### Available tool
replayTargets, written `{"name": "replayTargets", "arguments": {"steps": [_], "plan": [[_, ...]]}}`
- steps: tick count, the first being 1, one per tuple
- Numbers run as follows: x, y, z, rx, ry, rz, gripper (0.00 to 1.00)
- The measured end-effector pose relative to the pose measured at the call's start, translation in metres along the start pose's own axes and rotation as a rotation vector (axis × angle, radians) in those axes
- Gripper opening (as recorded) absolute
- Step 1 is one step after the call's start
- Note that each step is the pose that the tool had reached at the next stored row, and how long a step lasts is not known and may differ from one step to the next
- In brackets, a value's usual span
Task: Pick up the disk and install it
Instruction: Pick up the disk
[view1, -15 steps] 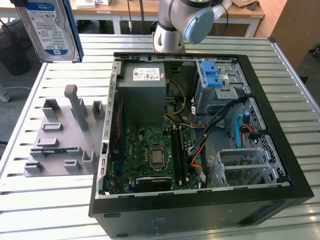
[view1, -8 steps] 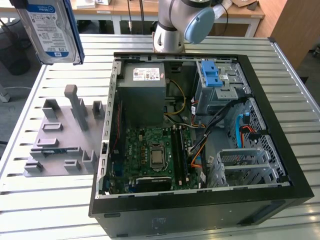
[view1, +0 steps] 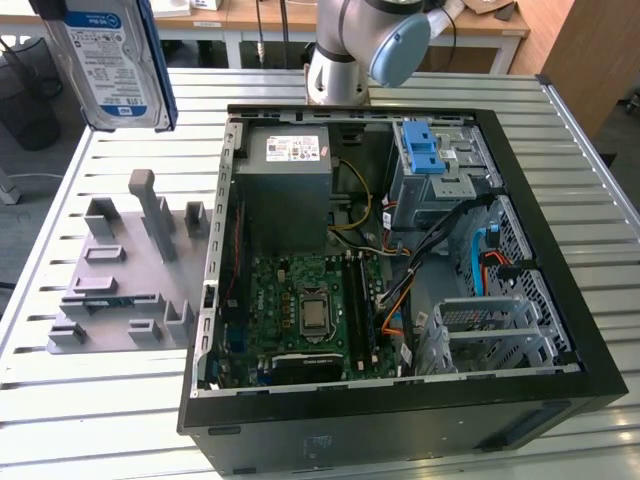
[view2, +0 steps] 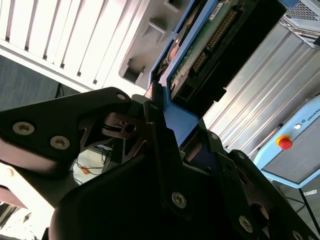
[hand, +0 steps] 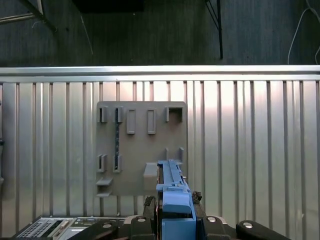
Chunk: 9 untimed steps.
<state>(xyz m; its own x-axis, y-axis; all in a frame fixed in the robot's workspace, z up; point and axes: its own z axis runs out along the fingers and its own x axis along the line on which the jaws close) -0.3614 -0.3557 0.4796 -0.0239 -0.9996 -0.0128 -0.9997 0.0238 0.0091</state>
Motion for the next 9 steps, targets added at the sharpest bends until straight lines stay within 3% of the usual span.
{"name": "replayTargets", "arguments": {"steps": [9], "plan": [[0.0054, -0.0139, -0.0002, -0.0004, -0.0001, 0.002, 0.36]]}}
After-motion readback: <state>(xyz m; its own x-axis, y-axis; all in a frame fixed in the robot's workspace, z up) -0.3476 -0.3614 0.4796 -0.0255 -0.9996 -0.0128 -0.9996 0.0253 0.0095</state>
